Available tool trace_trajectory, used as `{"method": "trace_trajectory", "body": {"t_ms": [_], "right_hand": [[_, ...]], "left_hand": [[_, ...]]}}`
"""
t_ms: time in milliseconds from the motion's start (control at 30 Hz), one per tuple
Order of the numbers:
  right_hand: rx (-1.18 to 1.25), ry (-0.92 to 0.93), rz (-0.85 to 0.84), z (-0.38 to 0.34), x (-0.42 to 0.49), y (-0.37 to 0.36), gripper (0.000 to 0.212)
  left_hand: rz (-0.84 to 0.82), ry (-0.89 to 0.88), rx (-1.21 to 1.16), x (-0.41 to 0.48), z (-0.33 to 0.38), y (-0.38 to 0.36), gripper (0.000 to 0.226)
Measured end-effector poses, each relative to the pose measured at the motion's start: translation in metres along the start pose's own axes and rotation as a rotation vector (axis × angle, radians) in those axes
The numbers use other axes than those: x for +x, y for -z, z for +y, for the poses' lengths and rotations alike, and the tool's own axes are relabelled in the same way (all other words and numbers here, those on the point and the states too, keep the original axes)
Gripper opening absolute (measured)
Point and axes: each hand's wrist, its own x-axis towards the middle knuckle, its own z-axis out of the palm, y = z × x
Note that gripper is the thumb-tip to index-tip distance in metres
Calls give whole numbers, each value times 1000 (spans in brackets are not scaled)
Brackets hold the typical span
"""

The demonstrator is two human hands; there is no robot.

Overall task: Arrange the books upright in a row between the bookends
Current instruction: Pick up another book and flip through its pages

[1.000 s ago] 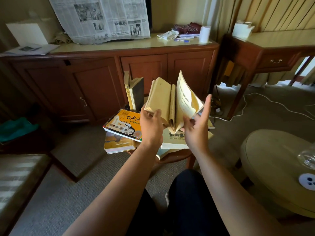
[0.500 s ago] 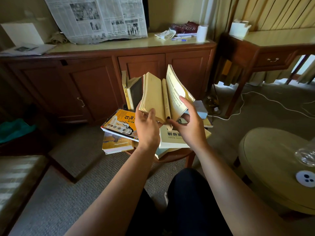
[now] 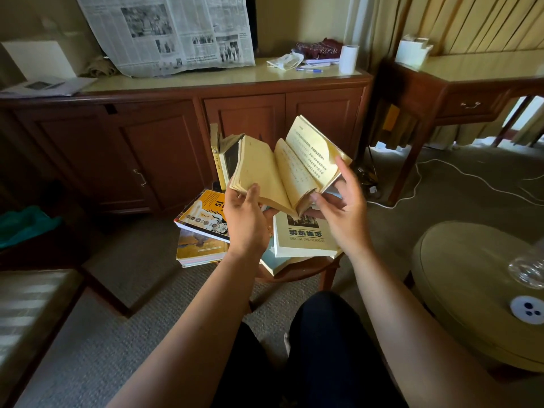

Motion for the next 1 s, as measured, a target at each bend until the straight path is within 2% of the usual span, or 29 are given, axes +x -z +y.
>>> {"method": "trace_trajectory", "body": {"t_ms": [67,167,267,367,500,567,667,733,800,933,967,1000], "right_hand": [[-84,-1,29,1,2,-5,85],[-341,74,77,4,7,-19,89],[-557,125,82,6,10,-25,75],[-646,148,154,8,11,-23,56],[-417,73,353,6,8,-22,44],[-271,39,422,-1,5,-24,54],[-183,17,479,3,5,-23,74],[-25,-153,485,7,3,-21,80],[176,-355,450,9,4,-18,65],[307,-458,374,10,7,-19,69],[311,-481,340,7,8,-22,60],[302,-509,286,0,9,-25,42]], "left_hand": [[-14,-31,37,0,-4,-1,30],[-27,-82,88,-4,-14,-5,38],[-41,-103,101,-7,-21,-7,39],[-36,-86,69,-7,-22,-6,39],[-35,-46,42,-5,-21,-1,37],[-34,-37,59,-5,-21,1,38],[-28,-42,72,-7,-21,4,37],[-39,-54,87,-7,-20,5,34],[-54,-61,98,-7,-18,6,33],[-94,-147,237,-8,-17,11,36],[-129,-195,318,-8,-19,13,40],[-179,-237,409,-8,-22,15,45]]}}
